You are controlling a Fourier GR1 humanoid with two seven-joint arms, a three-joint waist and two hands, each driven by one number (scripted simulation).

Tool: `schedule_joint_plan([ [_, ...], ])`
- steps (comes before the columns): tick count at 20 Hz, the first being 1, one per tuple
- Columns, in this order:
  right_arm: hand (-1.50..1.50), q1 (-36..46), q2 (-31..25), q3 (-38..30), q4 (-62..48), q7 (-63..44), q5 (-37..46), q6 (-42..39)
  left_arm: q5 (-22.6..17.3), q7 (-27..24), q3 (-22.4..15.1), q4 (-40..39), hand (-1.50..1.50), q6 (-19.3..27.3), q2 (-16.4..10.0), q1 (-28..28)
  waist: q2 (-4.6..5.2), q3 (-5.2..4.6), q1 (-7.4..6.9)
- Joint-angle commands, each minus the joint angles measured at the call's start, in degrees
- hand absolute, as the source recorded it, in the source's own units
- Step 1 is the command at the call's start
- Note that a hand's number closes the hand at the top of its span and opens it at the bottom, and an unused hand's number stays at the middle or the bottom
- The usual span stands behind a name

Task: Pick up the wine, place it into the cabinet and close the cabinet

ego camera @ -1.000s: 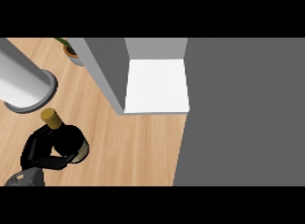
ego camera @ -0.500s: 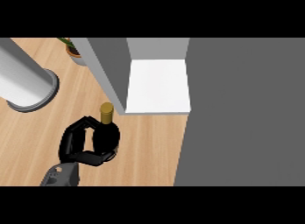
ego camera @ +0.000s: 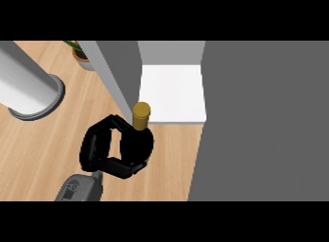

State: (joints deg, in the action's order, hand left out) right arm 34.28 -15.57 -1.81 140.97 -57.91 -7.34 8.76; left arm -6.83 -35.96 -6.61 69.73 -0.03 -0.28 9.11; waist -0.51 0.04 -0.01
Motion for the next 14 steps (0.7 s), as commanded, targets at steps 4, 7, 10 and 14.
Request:
schedule_joint_plan([
  [4,-1.5,0.86,-0.15,-1.29,5.04,-5.48,-4.41,1.46,-6.63,14.98,-11.18,14.93,1.5,10.9,0.27,3.53,0.01,-0.03,0.49],
  [7,-1.5,2.12,-0.67,-1.99,4.77,-5.98,-5.69,1.18,-7.1,19.83,-12.22,16.57,1.5,15.62,0.27,7.3,0.19,-0.05,0.61],
  [10,-1.5,-0.33,-0.52,-6.2,1.62,-0.73,-9.21,-1.43,-4.94,26.96,-13.73,21.5,1.5,21.05,0.27,10.52,0.29,0.02,0.3],
  [14,-1.5,-0.77,-0.28,-2.94,2.76,-2.84,-6.19,-0.76,-3.77,35.79,-12.69,21.43,1.5,26.28,0.28,18.93,0.28,0.0,0.45],
])
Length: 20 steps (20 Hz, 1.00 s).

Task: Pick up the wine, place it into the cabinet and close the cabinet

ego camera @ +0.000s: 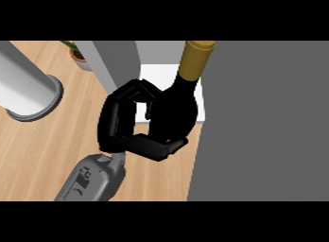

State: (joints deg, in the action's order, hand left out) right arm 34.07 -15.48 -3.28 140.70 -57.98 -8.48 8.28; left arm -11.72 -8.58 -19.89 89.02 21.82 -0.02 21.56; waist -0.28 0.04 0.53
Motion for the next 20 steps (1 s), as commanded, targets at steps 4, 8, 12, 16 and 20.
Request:
schedule_joint_plan([
  [4,-1.5,-4.21,0.28,-1.02,7.47,-2.64,-4.97,-0.38,-1.19,9.16,0.42,-2.41,1.5,7.47,0.02,9.18,0.14,-0.01,0.23],
  [8,-1.5,-3.25,0.44,-2.28,2.82,1.43,-6.95,-2.47,-0.93,5.32,1.33,-8.0,1.5,9.0,0.02,13.17,0.28,-0.02,0.08],
  [12,-1.5,-5.66,-0.02,-3.77,6.79,-0.05,-7.78,-2.87,-1.3,3.13,0.15,-11.58,1.5,11.23,0.02,14.92,0.25,-0.01,0.45],
  [16,-1.5,-2.17,-0.26,-3.81,5.72,-3.39,-7.58,-0.89,3.74,2.2,2.49,-16.85,1.5,9.21,-0.08,17.81,0.2,-0.03,0.39],
  [20,-1.5,-1.12,0.55,-2.63,1.76,0.66,-5.21,-1.79,2.79,-2.21,2.74,-23.79,1.5,8.25,0.0,20.55,0.41,-0.05,0.39],
])
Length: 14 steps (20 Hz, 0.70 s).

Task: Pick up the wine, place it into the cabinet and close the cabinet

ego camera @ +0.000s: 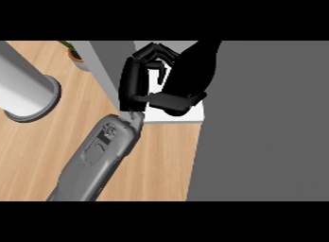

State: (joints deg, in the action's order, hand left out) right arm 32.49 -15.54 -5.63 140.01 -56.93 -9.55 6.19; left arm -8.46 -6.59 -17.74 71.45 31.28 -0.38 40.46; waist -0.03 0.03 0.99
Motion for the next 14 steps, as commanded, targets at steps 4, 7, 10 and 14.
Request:
schedule_joint_plan([
  [4,-1.5,-1.62,1.08,-0.15,3.25,-1.16,-4.93,-0.58,-0.83,-4.86,-2.31,-7.87,1.5,2.92,0.37,2.05,0.05,-0.03,0.01],
  [7,-1.5,-3.48,1.03,-2.91,4.46,0.69,-7.68,-2.18,-3.29,-10.91,0.27,-12.67,1.5,-0.51,0.37,0.82,0.15,-0.01,0.2],
  [10,-1.5,-5.56,1.92,-1.59,5.94,1.99,-6.51,-2.71,-5.6,-10.13,-3.14,-12.73,1.5,2.71,0.37,2.08,0.08,0.0,0.2],
  [14,-1.5,1.26,0.15,-1.99,3.38,-3.58,-7.65,-0.48,-9.24,-14.18,-2.38,-18.1,1.5,0.83,0.38,3.05,0.08,-0.06,0.36],
])
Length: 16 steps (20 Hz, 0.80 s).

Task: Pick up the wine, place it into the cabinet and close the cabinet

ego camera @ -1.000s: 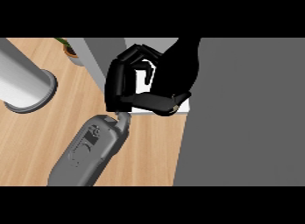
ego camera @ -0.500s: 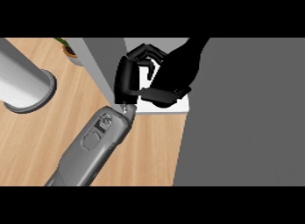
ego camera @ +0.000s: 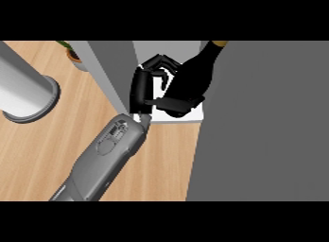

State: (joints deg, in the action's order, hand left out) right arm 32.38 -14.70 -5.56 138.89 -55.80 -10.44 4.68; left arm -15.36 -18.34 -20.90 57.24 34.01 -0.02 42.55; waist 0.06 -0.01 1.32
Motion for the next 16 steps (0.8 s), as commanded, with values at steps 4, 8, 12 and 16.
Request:
schedule_joint_plan([
  [4,-1.5,-0.26,2.64,2.99,3.27,0.78,-1.17,0.98,-7.81,-9.43,-2.01,-10.73,1.5,0.35,0.02,0.57,0.28,-0.05,0.53],
  [8,-1.5,-3.12,1.27,-0.27,6.7,-1.54,-4.48,0.1,-4.55,-6.89,-1.62,-14.48,1.5,-0.92,0.02,3.72,-0.01,0.01,0.0],
  [12,-1.5,-2.57,1.72,0.34,3.54,1.36,-4.63,-1.36,-9.7,-12.8,-7.52,-18.48,1.5,3.81,0.02,1.75,0.3,-0.01,1.17],
  [16,-1.5,2.04,0.48,0.34,5.28,-4.23,-4.48,1.17,-10.88,-16.4,-4.3,-23.92,1.5,1.31,0.02,5.5,0.25,-0.08,1.4],
])
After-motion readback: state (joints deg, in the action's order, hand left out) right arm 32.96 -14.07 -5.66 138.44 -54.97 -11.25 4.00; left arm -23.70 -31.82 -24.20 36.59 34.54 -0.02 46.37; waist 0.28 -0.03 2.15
